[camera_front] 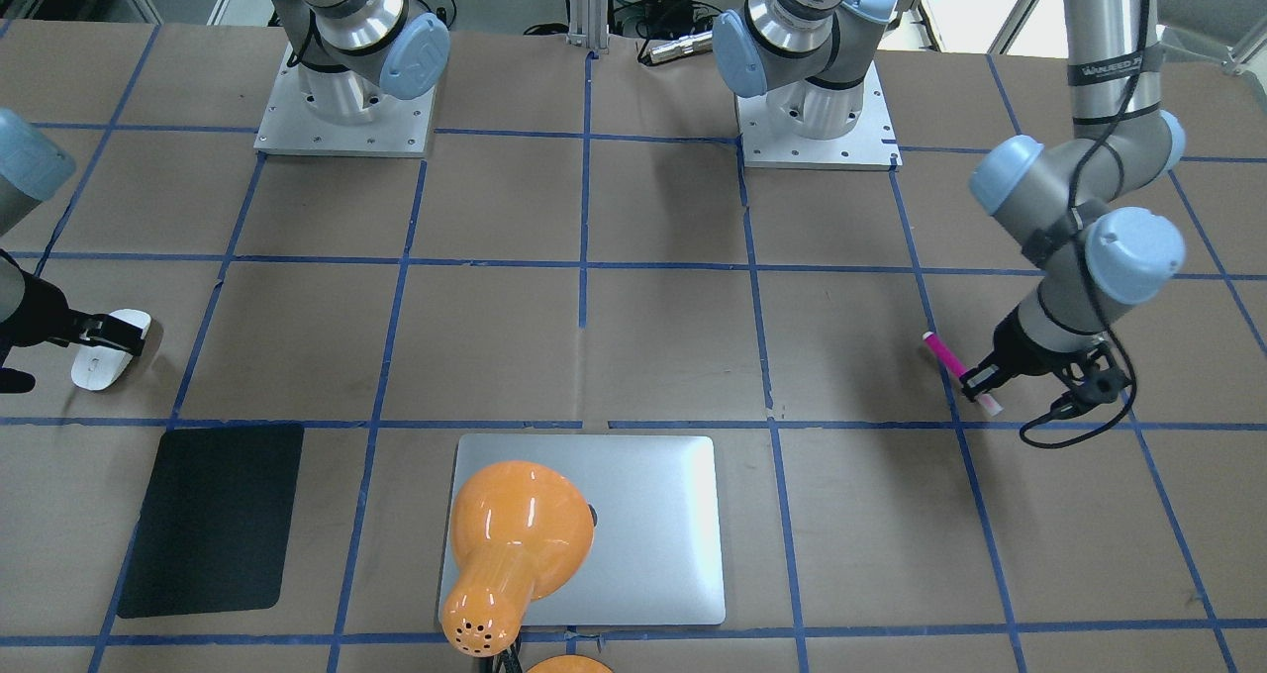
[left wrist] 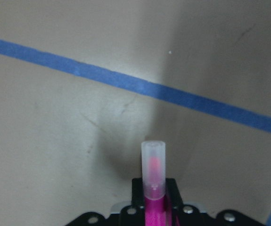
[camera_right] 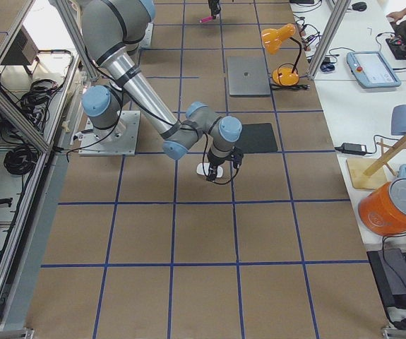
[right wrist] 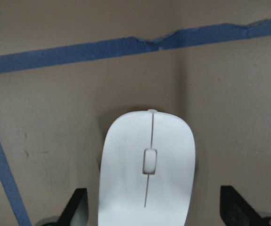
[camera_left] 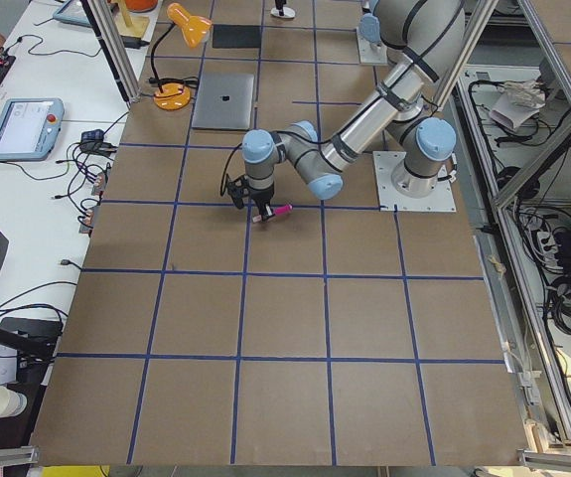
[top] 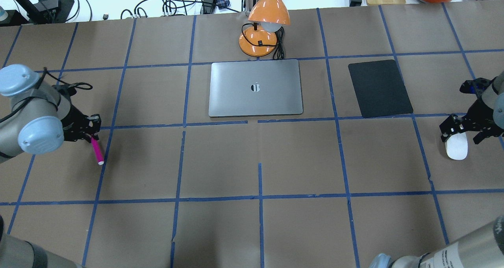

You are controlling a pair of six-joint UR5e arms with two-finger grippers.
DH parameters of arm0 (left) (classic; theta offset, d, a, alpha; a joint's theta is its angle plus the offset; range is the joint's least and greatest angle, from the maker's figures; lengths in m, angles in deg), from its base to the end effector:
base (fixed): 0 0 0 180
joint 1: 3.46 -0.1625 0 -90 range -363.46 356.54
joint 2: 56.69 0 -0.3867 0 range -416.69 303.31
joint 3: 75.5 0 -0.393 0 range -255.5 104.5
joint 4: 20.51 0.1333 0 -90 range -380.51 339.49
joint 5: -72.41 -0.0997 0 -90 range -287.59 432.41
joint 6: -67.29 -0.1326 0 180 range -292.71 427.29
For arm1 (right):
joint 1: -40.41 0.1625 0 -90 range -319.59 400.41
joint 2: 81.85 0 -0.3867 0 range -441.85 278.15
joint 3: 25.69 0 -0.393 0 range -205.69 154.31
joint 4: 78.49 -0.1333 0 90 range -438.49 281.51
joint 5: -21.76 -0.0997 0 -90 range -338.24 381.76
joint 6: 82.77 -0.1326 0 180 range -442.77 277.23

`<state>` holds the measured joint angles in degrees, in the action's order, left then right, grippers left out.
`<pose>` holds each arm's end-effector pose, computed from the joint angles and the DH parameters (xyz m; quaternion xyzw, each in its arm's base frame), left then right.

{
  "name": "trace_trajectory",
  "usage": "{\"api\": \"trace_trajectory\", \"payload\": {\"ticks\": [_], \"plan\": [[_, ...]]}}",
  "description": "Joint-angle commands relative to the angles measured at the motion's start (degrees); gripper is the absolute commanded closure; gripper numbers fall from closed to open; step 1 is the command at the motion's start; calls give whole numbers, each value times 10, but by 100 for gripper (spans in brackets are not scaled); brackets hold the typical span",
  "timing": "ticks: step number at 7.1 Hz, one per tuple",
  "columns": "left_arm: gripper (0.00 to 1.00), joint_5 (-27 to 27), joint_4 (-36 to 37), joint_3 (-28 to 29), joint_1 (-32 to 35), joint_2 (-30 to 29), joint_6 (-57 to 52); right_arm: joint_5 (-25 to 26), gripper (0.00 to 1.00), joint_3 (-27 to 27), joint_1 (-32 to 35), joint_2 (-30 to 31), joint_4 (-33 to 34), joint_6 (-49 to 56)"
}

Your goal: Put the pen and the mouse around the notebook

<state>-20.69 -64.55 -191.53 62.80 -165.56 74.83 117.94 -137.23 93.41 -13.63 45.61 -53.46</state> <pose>0.0881 -0.5136 0.1205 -0.2697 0.9625 -0.0053 0.0281 -0.2099 -0.4763 0.1059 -0.0624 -0.9934 -0.0966 0.0011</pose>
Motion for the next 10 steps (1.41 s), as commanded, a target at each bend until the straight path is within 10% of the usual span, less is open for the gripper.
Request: {"api": "trace_trajectory", "payload": {"ticks": [1,3,6,10], "plan": [[100,6,4,12,163,-5,351,4,29,3,0,-7,-6,0],[100,4,1,44,296,-19,591,-2,67,6,7,1,-5,-8],[100,7,-3,66,421,-41,798,-2,70,123,84,17,-84,-29],[100,60,-9,91,485,-67,807,-29,70,261,168,-87,-139,-43]]}}
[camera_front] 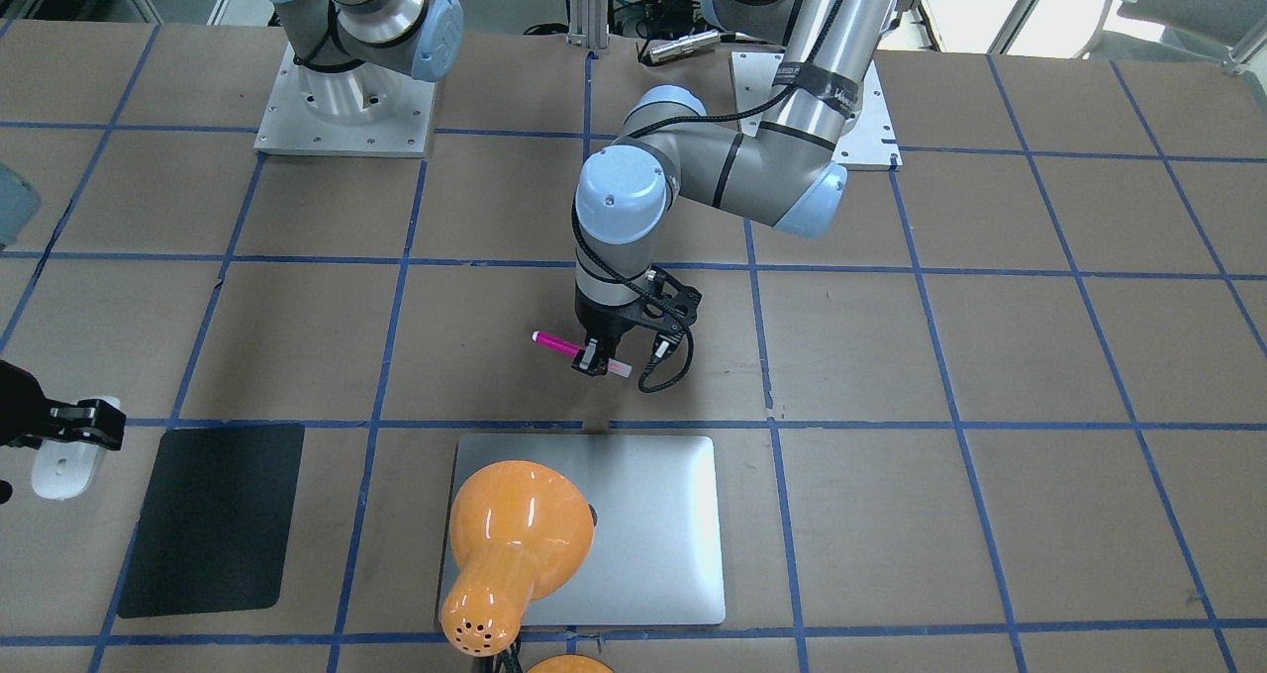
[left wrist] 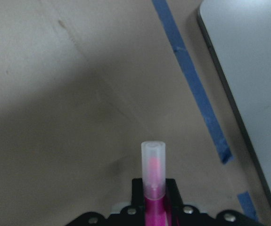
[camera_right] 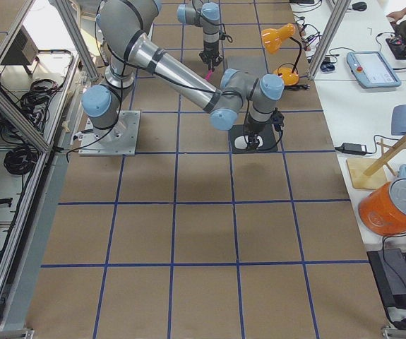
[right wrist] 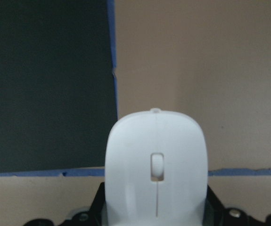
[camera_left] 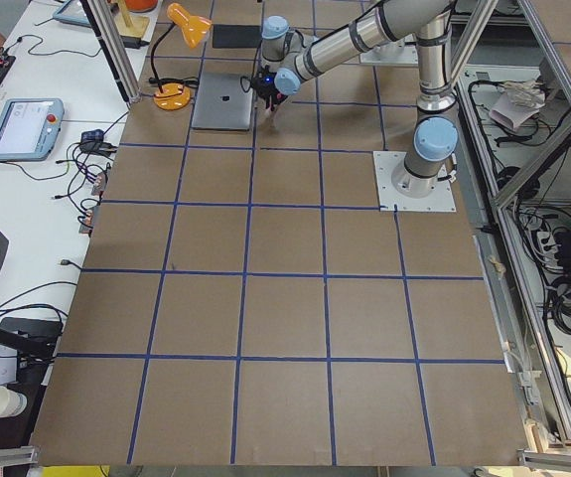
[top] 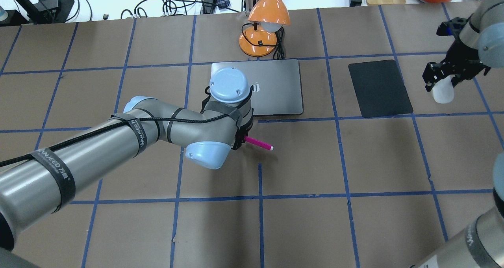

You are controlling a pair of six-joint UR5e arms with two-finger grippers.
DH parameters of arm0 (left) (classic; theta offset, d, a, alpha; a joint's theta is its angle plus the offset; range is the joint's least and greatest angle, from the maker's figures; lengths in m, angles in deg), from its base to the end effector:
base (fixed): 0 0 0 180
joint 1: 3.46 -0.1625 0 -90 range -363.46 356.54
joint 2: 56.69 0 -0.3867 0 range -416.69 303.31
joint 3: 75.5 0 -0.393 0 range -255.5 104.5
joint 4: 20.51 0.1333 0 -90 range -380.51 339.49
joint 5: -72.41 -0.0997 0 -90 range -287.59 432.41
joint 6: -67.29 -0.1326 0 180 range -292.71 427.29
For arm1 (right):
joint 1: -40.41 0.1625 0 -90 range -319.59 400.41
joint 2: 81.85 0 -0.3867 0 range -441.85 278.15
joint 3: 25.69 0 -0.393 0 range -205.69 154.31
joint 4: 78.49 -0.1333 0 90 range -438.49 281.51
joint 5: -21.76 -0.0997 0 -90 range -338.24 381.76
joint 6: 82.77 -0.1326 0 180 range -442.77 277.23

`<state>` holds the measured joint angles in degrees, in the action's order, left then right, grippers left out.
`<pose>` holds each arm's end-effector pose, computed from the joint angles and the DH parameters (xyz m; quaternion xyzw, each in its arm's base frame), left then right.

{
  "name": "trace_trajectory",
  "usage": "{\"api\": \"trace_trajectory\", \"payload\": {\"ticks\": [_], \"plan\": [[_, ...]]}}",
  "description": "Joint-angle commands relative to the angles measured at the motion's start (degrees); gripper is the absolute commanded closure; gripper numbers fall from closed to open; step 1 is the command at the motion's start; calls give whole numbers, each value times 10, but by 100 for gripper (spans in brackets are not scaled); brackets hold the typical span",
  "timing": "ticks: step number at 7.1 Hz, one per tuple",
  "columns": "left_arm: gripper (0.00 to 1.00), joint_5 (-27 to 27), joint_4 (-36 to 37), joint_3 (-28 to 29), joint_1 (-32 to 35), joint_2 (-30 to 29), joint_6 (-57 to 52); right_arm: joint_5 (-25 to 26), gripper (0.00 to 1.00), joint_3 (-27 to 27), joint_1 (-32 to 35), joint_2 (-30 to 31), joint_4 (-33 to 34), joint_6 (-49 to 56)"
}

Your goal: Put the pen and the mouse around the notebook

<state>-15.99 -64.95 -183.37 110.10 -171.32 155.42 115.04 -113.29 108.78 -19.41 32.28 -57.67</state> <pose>-0.3484 -0.4563 0.1215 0.5336 -0.8452 0.0034 0.0299 -0.1131 -0.6263 0.1986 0.0313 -0.9984 -0.0465 0.0111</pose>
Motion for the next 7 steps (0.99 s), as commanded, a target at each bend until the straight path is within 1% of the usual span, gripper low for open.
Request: {"api": "trace_trajectory", "payload": {"ticks": [1,2,3,4,5,6,7], "plan": [[100,-11,-7,13,12,-12,-1,1,70,22,32,-37,-3,-1],[100,-23,-21,14,12,-14,-1,1,70,22,49,-39,1,-1],[100,-25,-21,15,12,-15,-1,1,70,18,51,-40,2,0],[28,-26,-21,14,11,-17,-1,-6,74,17,54,-41,4,-3],[0,-19,-27,14,8,-16,-3,-8,74,24,58,-55,4,-10],[0,-18,-70,20,-12,-3,-150,-9,73,37,64,-62,9,-15],[1,-20,-143,28,-25,19,-308,-13,72,45,66,-78,10,-25]]}}
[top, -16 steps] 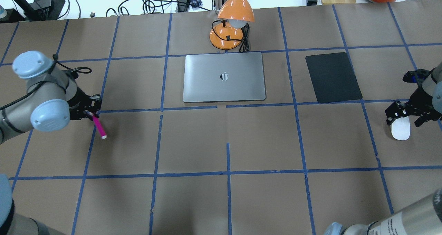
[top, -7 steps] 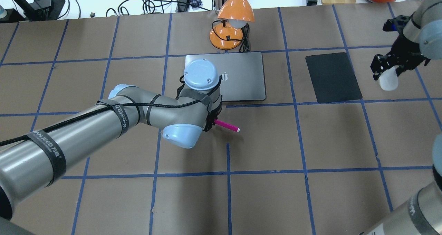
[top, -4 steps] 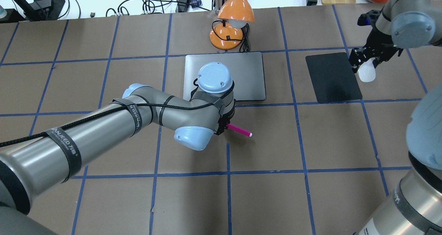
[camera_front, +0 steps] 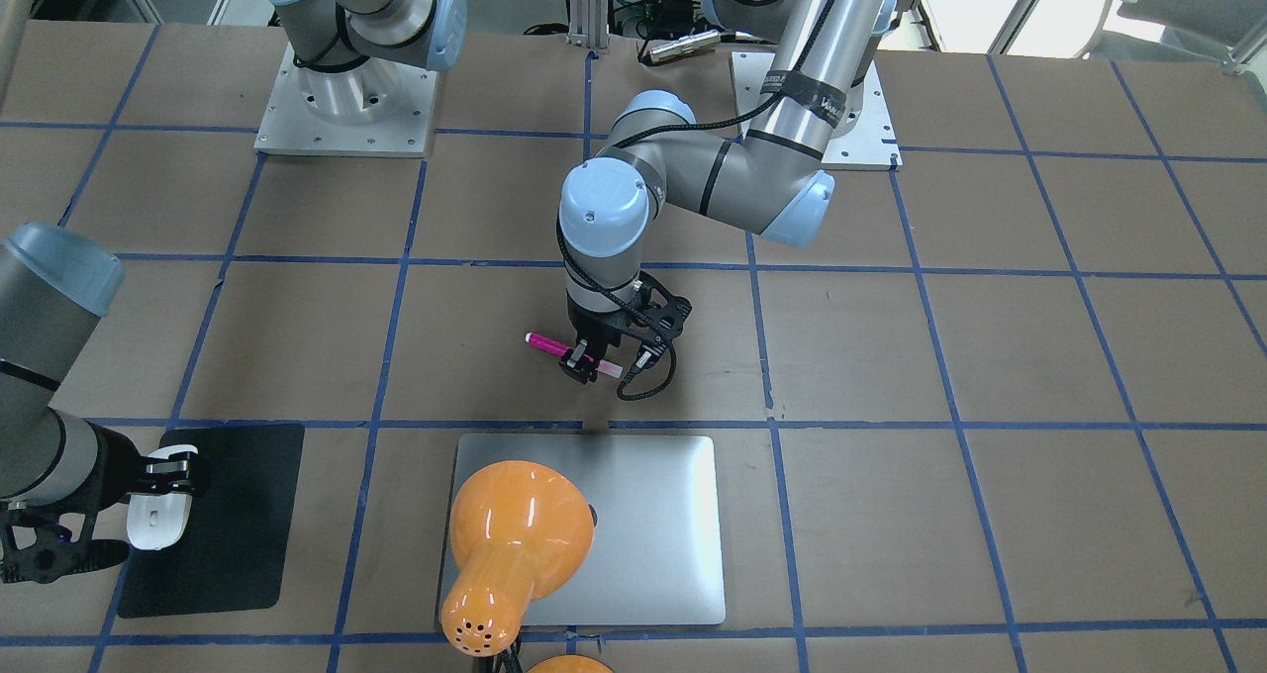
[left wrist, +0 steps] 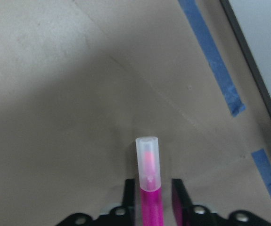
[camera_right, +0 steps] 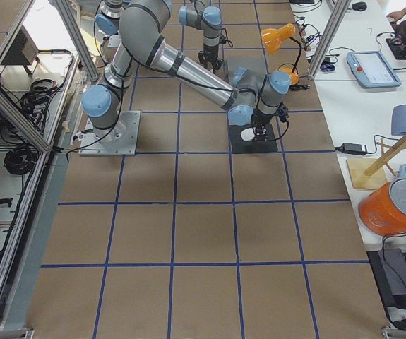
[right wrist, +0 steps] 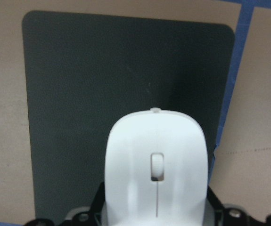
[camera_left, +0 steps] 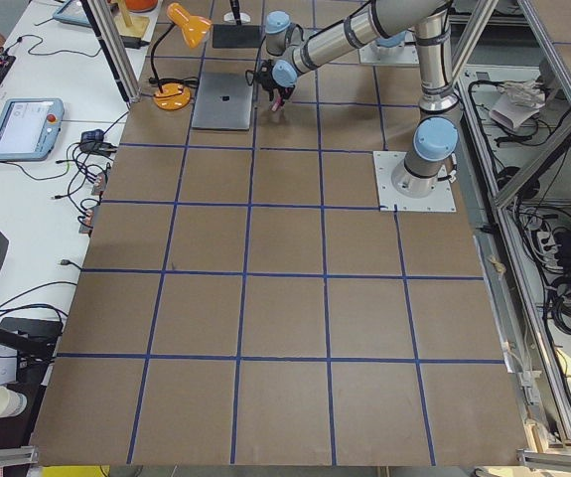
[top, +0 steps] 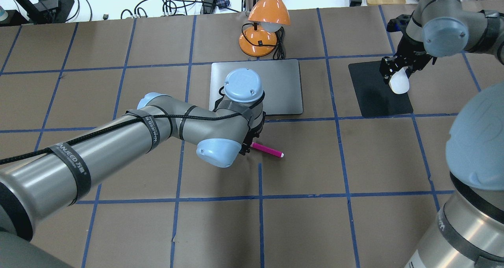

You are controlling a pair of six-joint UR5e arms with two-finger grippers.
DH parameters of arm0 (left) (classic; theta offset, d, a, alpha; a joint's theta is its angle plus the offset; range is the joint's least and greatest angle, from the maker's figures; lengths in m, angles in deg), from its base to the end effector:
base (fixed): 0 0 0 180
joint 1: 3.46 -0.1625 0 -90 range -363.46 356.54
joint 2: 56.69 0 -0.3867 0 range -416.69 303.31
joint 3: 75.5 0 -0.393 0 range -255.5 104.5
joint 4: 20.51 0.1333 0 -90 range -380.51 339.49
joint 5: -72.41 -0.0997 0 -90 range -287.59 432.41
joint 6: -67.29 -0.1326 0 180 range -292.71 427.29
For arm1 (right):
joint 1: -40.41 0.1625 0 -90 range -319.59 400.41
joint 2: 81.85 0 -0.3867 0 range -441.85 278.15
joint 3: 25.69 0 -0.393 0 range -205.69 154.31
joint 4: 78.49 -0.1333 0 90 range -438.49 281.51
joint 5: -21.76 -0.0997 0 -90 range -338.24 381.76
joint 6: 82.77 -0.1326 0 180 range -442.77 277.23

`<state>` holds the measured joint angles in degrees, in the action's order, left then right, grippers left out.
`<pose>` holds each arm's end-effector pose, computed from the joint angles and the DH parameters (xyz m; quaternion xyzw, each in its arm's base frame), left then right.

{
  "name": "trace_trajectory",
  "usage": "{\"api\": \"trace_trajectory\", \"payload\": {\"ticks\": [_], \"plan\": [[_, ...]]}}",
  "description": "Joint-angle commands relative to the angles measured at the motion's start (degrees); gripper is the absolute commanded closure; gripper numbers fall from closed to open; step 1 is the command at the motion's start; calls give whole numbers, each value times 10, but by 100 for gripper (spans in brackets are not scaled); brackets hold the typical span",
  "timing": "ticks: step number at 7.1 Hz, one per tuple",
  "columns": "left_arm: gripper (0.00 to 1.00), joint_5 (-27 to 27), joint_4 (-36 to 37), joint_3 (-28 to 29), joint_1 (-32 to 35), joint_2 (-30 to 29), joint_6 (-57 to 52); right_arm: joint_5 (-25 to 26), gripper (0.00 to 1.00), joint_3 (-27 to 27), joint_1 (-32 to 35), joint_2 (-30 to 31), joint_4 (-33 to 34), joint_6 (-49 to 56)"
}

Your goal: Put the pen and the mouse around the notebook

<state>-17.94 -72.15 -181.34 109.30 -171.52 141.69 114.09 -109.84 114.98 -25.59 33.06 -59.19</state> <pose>-0.3368 -0.4603 0.1208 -0.4354 0.9000 0.0110 0.0171 -0.0487 -0.6573 0.1575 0.0721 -0.9957 -0.0589 0.0007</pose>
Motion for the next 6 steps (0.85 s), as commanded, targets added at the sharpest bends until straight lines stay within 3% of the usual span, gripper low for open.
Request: {"api": "trace_trajectory", "payload": {"ticks": [1,2,4,5,6], "plan": [[3,23,-146,29,-52,55,-286,-12,66,31,10,-32,29,-23],[3,44,-207,54,-86,91,-374,-12,65,38,12,-52,23,-27],[3,40,-350,115,-162,179,-522,-15,44,34,12,-55,0,-101],[3,40,-421,142,-203,228,-627,-15,41,32,12,-54,-1,-114],[9,35,-472,142,-213,273,-684,-13,4,29,12,-55,-2,-115]]}}
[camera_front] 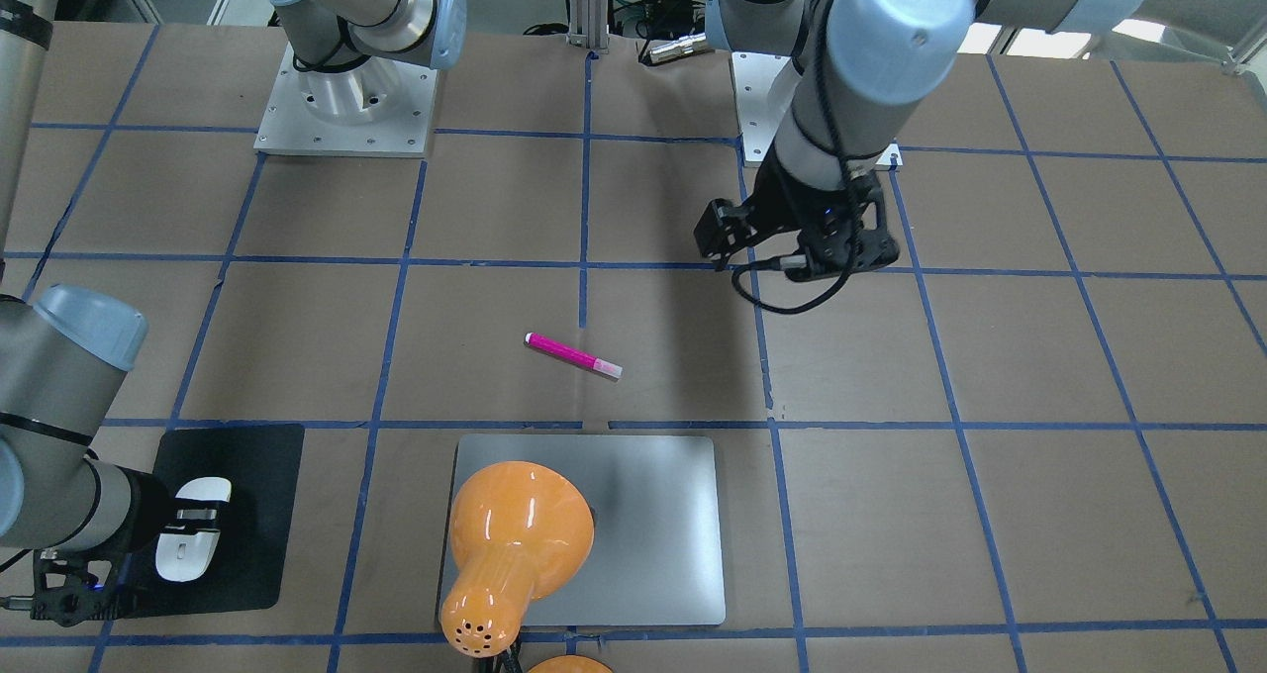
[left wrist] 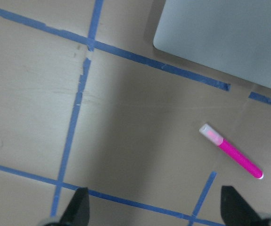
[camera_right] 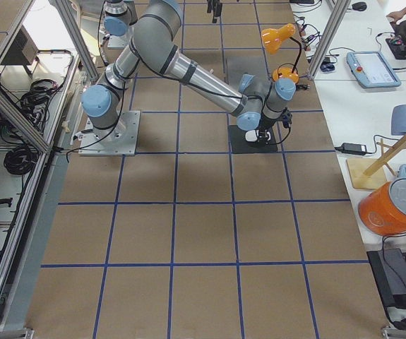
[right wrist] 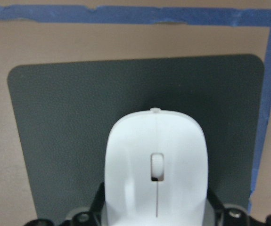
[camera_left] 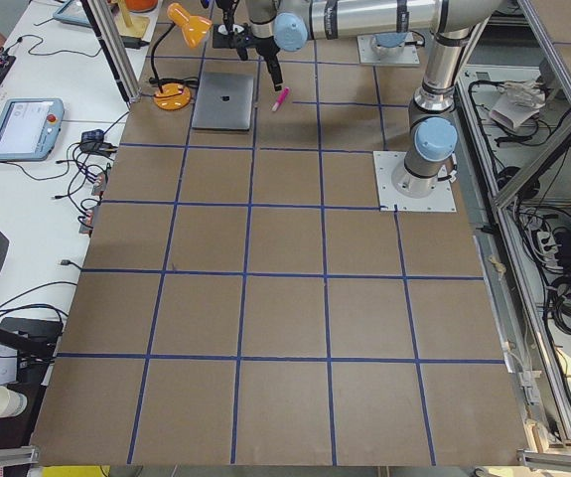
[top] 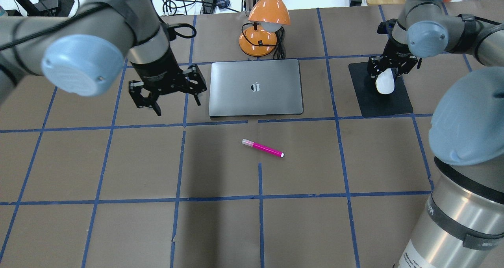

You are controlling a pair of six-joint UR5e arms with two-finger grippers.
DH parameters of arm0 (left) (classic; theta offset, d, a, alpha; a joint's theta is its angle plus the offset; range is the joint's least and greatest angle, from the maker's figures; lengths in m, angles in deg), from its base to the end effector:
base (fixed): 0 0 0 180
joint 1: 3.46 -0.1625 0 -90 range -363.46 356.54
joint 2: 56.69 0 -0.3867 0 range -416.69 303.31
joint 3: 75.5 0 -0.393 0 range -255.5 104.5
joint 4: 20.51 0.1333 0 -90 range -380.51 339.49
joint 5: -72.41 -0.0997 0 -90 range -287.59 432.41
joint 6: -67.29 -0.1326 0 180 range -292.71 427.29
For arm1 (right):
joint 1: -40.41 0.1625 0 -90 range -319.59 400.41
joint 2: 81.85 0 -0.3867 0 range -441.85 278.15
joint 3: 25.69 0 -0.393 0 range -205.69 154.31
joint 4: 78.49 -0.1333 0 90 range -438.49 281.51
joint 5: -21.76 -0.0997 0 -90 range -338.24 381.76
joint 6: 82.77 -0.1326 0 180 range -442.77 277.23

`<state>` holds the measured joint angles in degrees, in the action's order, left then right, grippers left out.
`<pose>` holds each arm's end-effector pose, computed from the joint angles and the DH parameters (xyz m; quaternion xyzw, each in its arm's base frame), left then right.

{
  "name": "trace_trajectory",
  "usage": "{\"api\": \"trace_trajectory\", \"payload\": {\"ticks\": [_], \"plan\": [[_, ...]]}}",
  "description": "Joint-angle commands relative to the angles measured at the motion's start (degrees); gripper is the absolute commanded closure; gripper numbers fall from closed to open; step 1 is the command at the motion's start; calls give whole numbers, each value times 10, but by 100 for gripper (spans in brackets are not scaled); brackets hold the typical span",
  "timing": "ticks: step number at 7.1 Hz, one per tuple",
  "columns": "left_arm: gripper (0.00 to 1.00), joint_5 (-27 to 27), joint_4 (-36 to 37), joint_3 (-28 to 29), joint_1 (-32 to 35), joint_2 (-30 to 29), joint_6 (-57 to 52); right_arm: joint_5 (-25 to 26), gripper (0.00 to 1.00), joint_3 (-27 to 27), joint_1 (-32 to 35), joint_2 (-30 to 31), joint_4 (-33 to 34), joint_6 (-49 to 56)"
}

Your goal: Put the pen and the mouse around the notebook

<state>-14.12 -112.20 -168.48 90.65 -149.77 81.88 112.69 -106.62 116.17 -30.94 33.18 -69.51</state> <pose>-0.1763 -0.4811 0.3626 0.0931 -0.9929 -0.0716 0.0188 -0.0361 -0.6754 0.1204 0.0079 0.9973 0.0726 0.0094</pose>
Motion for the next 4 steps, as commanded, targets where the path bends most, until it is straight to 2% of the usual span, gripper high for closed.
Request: {"api": "trace_trajectory", "payload": {"ticks": [1,2,3,4], "plan": [[3,0,-64,8,-52,73,-143,9,0,-4,1,3,-3,-14],[0,-2,5,6,-91,74,-211,8,0,4,4,5,-2,-14],[0,-3,19,5,-98,74,-214,9,0,22,20,23,-14,-16],[0,-15,25,6,-99,73,-211,9,0,35,45,60,-60,-20]]}}
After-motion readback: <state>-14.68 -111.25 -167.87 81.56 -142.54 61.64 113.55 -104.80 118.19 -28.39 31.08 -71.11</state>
